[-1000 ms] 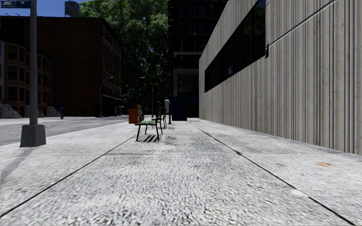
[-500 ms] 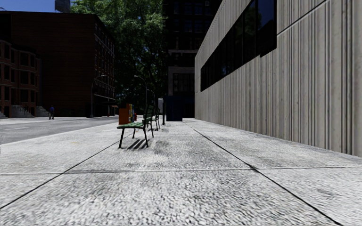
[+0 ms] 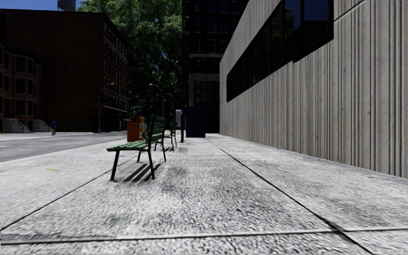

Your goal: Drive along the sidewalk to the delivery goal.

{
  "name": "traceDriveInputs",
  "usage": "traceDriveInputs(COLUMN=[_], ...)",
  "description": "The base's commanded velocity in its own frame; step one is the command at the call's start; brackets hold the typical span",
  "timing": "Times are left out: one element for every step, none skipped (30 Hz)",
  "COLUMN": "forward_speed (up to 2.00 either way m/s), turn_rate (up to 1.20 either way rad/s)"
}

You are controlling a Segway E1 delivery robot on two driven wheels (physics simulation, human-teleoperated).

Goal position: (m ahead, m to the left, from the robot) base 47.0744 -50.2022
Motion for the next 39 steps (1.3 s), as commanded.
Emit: traceDriveInputs(forward_speed=[2.00, 2.00, 2.00, 2.00, 2.00, 2.00, 2.00, 2.00, 2.00, 2.00, 2.00, 2.00, 2.00, 2.00, 2.00, 2.00, 2.00, 2.00, 2.00, 2.00, 2.00, 2.00, 2.00, 2.00, 2.00, 2.00, 2.00, 2.00, 2.00, 2.00, 2.00, 2.00, 2.00, 2.00, 2.00, 2.00, 2.00, 2.00, 2.00], turn_rate=[-0.23, -0.23, -0.25, -0.27, -0.27, -0.28, -0.29, -0.30, -0.30, -0.30, -0.30, -0.30, -0.26, -0.01, 0.00, 0.00, 0.00, 0.00, 0.00, 0.00, 0.00, 0.00, 0.00, 0.00, -0.03, -0.12, -0.19, -0.24, -0.24, -0.27, -0.27, -0.27, -0.26, 0.00, 0.00, 0.00, 0.00, 0.00, 0.00])
